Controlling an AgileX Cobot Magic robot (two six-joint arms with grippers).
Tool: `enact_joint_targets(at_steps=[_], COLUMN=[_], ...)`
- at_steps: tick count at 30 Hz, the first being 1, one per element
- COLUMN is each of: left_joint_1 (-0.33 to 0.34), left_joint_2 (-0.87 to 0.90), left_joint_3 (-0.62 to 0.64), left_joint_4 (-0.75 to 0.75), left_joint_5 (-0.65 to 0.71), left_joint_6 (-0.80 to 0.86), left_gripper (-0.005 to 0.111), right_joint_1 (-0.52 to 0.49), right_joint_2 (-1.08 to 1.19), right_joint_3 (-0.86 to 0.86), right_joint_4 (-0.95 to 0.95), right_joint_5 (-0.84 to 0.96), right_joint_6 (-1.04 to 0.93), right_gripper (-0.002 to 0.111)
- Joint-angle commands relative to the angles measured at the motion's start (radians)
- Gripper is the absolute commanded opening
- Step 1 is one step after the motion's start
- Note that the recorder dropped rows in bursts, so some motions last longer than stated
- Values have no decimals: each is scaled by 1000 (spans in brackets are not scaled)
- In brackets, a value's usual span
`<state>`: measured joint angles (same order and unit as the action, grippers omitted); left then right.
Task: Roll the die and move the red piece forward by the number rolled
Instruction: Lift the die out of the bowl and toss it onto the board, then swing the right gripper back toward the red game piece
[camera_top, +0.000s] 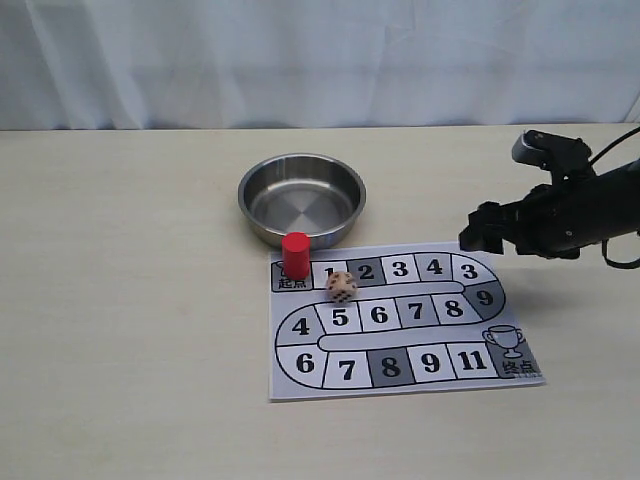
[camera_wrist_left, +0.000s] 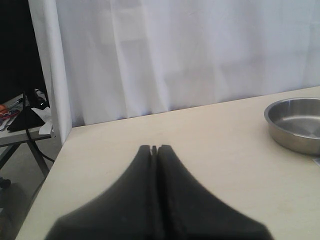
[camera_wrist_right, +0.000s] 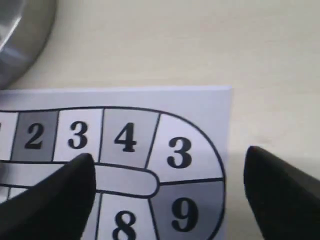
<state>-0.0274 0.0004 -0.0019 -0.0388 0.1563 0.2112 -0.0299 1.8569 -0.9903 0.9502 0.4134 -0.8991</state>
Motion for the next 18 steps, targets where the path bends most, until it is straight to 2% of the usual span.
enact_joint_targets(at_steps=[1,4,14,18], left_joint_1=[-7,-7,-7,-7], left_joint_2=[0,0,0,0], left_joint_3=[2,2,2,2], left_joint_4=[1,1,1,1], left_joint_5=[-12,-12,-12,-12], left_joint_6=[1,1,1,1], left_gripper=[0,0,0,0], right_joint_1=[-4,-4,-4,-4], right_joint_2=[1,1,-9,-47], right_joint_3=[2,2,2,2], right_joint_4=[-85,-102,-104,-107], right_joint_5=[-54,-54,-13,12], right_joint_6=[85,85,85,85], right_gripper=[58,46,19,5])
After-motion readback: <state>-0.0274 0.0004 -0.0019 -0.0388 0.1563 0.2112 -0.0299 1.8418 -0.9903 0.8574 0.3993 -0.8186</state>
